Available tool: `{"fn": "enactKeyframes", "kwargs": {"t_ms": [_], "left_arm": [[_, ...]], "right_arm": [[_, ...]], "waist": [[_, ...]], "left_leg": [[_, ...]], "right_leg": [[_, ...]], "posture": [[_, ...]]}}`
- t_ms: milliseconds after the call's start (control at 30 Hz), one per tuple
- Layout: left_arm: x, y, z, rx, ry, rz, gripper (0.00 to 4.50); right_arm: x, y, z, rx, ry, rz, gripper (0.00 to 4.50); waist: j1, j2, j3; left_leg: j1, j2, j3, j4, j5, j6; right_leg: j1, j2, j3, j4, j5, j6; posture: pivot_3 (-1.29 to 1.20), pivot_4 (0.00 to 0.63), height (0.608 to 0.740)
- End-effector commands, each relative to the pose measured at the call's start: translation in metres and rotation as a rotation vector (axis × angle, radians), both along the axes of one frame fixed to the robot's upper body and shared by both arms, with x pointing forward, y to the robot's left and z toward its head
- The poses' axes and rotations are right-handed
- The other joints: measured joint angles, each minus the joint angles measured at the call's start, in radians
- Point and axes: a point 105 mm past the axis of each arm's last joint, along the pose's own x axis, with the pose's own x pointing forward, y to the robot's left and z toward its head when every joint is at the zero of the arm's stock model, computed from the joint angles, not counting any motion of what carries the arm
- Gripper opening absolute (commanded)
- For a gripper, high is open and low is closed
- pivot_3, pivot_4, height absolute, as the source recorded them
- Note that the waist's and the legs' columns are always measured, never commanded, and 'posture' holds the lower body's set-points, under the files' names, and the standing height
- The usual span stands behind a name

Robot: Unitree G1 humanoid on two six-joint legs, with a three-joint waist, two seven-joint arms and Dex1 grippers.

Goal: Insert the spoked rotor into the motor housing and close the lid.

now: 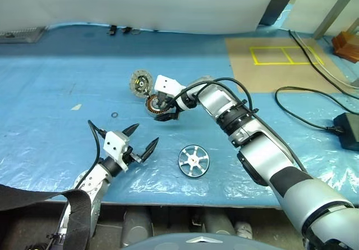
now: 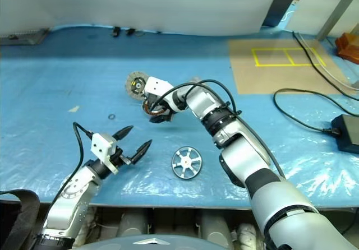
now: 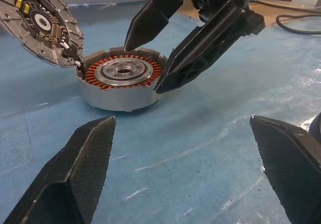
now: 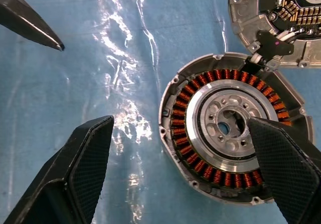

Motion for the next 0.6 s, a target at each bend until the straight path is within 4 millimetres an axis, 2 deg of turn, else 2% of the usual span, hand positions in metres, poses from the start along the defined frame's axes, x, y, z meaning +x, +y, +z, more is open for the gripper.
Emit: {"fn": "enactKeyframes", "kwargs": {"t_ms": [33, 200, 400, 600], "left_arm": [[-0.004, -0.003, 0.008, -0.014, -0.041, -0.003, 4.50], [-0.005, -0.003, 0.008, -0.011, -0.042, -0.002, 4.50], [-0.003, -0.001, 0.013, -0.009, -0.056, 0.006, 4.50], [-0.001, 0.000, 0.013, 0.005, -0.058, 0.001, 4.50]], "right_arm": [[0.005, 0.011, 0.009, -0.006, -0.069, 0.028, 4.45], [0.008, 0.013, 0.002, -0.030, -0.069, 0.032, 4.45], [0.013, 0.006, -0.013, -0.132, -0.113, 0.038, 4.45], [0.004, 0.001, -0.031, -0.209, -0.061, 0.109, 4.45]], "waist": [[0.002, 0.001, 0.000], [0.004, 0.004, 0.002], [0.002, 0.004, 0.002], [0.004, 0.005, 0.002]], "left_leg": [[0.000, 0.000, 0.000, 0.000, 0.000, 0.000], [0.000, 0.000, 0.000, 0.000, 0.000, 0.000], [0.001, 0.001, 0.001, 0.001, -0.001, 0.001], [0.001, 0.001, 0.001, 0.003, -0.002, 0.003]], "right_leg": [[0.000, 0.000, 0.000, 0.000, 0.000, 0.000], [0.000, 0.000, 0.000, 0.000, 0.000, 0.000], [0.000, 0.000, 0.000, 0.001, 0.000, -0.001], [0.000, 0.000, 0.000, 0.002, 0.001, -0.002]], "posture": [[0.00, 0.150, 0.740], [0.00, 0.150, 0.740], [0.00, 0.150, 0.740], [0.00, 0.150, 0.740]]}}
